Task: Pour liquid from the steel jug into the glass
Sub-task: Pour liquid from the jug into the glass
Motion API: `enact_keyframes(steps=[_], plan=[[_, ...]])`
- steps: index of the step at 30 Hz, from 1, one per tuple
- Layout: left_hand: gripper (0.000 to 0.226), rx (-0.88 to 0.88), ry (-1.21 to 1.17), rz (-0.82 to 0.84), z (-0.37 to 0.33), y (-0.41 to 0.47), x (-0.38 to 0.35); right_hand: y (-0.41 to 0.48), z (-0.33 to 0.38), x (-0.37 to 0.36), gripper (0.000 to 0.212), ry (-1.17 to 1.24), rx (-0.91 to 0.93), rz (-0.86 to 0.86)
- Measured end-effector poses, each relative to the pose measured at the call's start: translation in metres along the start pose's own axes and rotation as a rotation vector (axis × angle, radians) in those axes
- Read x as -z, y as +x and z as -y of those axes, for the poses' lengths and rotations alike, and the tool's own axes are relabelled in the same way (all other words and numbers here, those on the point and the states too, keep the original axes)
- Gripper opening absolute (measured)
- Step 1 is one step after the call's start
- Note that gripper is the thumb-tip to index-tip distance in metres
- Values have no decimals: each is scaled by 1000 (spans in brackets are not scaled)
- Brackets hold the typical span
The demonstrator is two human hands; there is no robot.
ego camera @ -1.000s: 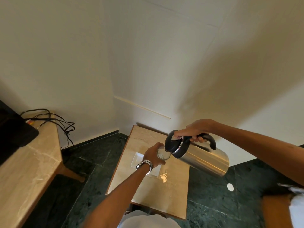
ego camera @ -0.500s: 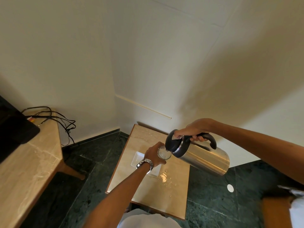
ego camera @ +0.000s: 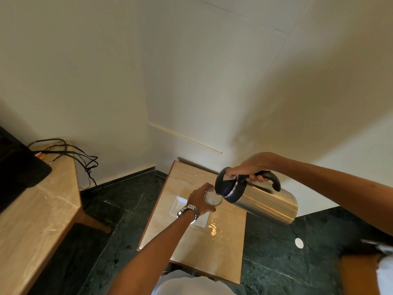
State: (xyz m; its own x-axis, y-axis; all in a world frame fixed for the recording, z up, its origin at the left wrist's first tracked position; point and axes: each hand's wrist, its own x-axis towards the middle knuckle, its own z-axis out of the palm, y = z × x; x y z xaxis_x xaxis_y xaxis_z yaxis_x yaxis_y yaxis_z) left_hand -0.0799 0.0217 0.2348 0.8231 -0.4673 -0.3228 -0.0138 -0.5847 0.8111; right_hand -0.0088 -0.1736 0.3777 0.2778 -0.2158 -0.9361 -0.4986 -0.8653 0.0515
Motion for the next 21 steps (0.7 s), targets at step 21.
enact_keyframes(steps=[21], plan=[[74,6,0,32,2,9,0,0,8,8,52,-31,-17,28]])
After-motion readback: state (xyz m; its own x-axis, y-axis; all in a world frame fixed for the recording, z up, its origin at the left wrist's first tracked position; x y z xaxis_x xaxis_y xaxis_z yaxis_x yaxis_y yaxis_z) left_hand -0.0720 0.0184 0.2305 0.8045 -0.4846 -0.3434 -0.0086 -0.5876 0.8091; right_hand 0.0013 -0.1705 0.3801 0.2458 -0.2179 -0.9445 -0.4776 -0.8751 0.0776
